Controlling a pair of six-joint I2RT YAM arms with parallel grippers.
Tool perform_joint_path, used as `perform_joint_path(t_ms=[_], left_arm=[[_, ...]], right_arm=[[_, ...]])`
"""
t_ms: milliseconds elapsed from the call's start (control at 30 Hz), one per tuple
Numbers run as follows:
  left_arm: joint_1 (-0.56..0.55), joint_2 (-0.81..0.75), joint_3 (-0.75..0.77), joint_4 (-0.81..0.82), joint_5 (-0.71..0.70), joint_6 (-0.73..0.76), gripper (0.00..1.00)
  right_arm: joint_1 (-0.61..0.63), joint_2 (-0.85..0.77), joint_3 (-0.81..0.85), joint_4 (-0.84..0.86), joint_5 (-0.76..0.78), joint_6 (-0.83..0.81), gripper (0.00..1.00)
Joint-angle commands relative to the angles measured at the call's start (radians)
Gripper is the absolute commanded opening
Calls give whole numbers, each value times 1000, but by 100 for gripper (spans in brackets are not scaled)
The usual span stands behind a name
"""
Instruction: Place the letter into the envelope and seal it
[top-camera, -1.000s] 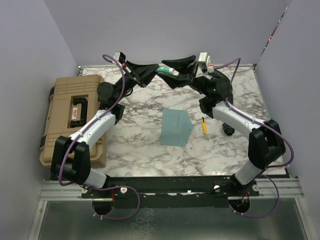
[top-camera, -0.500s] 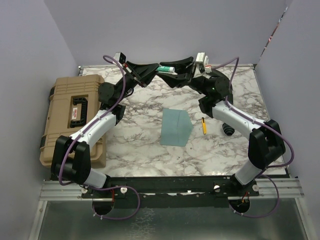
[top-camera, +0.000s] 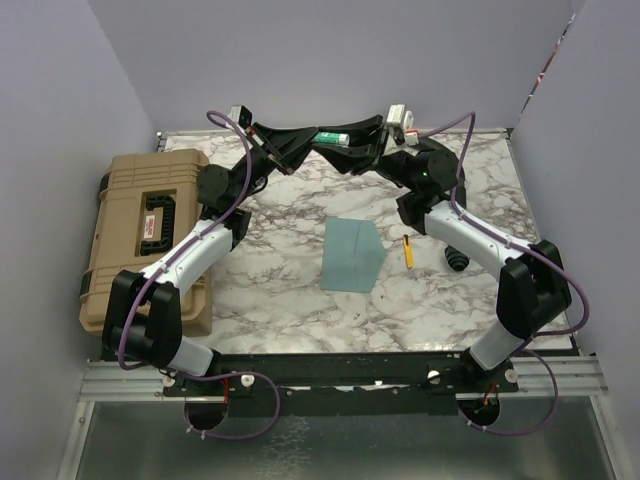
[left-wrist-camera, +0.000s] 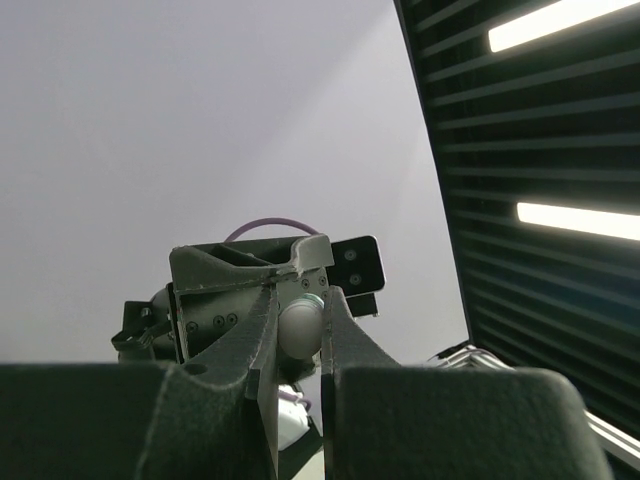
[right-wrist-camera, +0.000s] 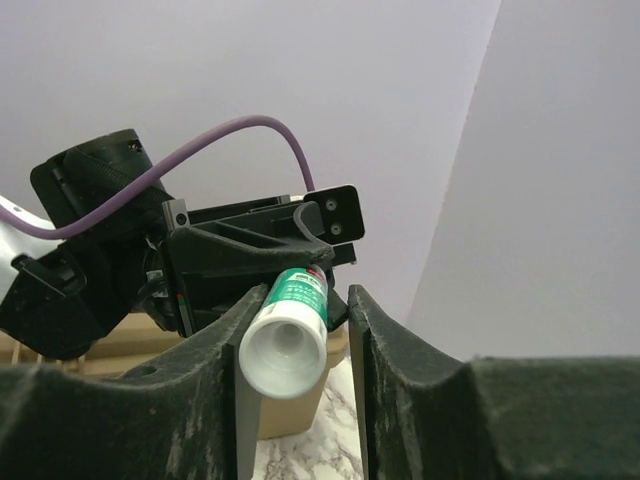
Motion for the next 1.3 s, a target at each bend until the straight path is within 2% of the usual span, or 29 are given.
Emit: perform_joint_path(t_ms=[0, 167, 333, 467, 800, 833, 933, 1100, 1267], left_arm=[[-5, 7, -17, -6, -14, 16, 0], [-5, 9, -11, -25, -14, 28, 0], [-5, 8, -10, -38, -19, 36, 0], [-5, 2, -14, -73, -26, 51, 0], [-4, -11, 3, -188, -12, 127, 0], [-4, -13, 4, -196, -9, 132, 5], [3, -17, 5, -201, -5, 147, 27], [7, -25, 1, -202, -4, 157, 53], [10, -39, -35, -202, -13, 165, 75]], right_arm=[[11, -36, 25, -28, -22, -15, 43], [12, -44, 16, -39, -18, -27, 45], [13, -53, 20, -71, -36, -41, 30], [13, -63, 14, -96, -35, -60, 25], [13, -109, -12, -233, -6, -155, 1], [13, -115, -19, -243, 0, -160, 1], [13, -134, -38, -274, 29, -163, 1], [13, -151, -49, -332, 71, -147, 1], [11, -166, -53, -399, 118, -131, 1]])
